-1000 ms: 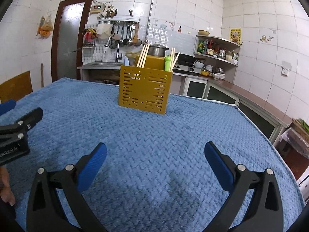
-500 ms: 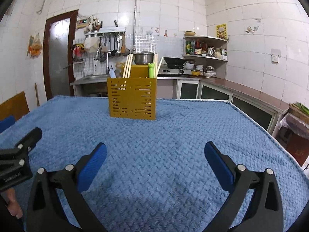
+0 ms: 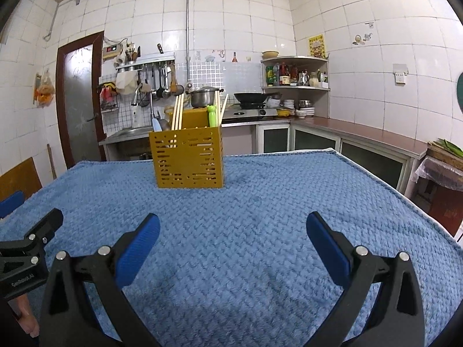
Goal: Organize utensils
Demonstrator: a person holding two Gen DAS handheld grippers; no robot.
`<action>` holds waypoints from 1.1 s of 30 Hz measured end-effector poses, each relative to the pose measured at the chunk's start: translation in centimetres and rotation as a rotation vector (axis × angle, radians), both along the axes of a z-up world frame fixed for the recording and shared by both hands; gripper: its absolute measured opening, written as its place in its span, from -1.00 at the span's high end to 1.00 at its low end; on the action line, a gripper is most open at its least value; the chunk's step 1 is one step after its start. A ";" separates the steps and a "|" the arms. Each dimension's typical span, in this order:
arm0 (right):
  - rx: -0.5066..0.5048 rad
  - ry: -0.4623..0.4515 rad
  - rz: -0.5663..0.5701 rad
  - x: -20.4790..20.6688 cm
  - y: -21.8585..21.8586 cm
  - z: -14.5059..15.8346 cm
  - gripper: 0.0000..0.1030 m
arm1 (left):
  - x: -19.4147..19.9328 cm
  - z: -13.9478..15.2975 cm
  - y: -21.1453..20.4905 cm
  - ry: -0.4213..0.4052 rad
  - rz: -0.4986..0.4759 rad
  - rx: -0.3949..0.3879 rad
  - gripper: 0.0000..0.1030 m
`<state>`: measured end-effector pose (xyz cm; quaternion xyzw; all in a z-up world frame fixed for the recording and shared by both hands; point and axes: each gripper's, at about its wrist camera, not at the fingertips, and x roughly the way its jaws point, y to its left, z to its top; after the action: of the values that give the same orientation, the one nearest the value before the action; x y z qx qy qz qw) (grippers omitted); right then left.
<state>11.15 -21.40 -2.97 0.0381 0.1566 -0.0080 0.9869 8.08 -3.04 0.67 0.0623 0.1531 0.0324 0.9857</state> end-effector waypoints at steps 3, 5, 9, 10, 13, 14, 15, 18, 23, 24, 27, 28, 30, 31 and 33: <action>0.001 -0.005 -0.002 0.0 0.0 0.0 -0.92 | 0.1 0.0 0.0 0.001 0.004 -0.002 -0.90; -0.001 -0.006 -0.002 0.0 0.1 0.0 -0.92 | 0.2 0.0 0.2 0.001 0.007 -0.007 -0.90; -0.007 -0.006 -0.001 -0.1 0.2 0.0 -0.92 | 0.1 0.0 0.5 -0.008 0.015 -0.022 -0.90; -0.008 -0.006 -0.001 0.0 0.2 0.0 -0.92 | 0.2 0.0 0.5 -0.007 0.016 -0.024 -0.90; -0.009 -0.007 -0.002 -0.1 0.2 0.1 -0.92 | 0.3 0.0 0.7 0.000 0.018 -0.031 -0.90; -0.009 -0.007 -0.001 -0.1 0.2 0.0 -0.92 | 0.3 -0.1 0.7 0.001 0.018 -0.034 -0.90; -0.010 -0.007 -0.001 -0.1 0.2 0.0 -0.92 | 0.3 -0.1 0.7 0.000 0.018 -0.036 -0.90; -0.021 -0.009 0.000 -0.2 0.3 0.0 -0.92 | 0.2 0.0 0.6 -0.004 0.017 -0.032 -0.90; -0.035 -0.015 0.002 -0.3 0.6 0.0 -0.92 | 0.2 0.0 0.9 0.001 0.007 -0.047 -0.90; -0.036 -0.014 0.002 -0.3 0.6 0.0 -0.92 | 0.3 0.0 1.0 0.004 0.006 -0.053 -0.90; -0.037 -0.014 0.002 -0.4 0.7 0.0 -0.92 | 0.4 0.0 1.3 0.011 0.004 -0.067 -0.90; -0.038 -0.014 0.002 -0.4 0.7 0.0 -0.92 | 0.4 -0.1 1.3 0.012 0.004 -0.067 -0.90; -0.041 -0.016 0.003 -0.4 0.8 0.0 -0.92 | 0.4 0.0 1.3 0.010 0.005 -0.063 -0.90; -0.043 -0.016 0.004 -0.5 0.8 0.0 -0.92 | 0.4 0.0 1.3 0.008 0.007 -0.063 -0.90; -0.046 -0.016 0.005 -0.5 0.9 0.1 -0.92 | 0.3 0.0 1.4 -0.003 0.012 -0.058 -0.90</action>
<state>10.67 -20.51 -2.92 0.0150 0.1483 -0.0089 0.9888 8.34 -1.65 0.66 0.0329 0.1528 0.0339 0.9871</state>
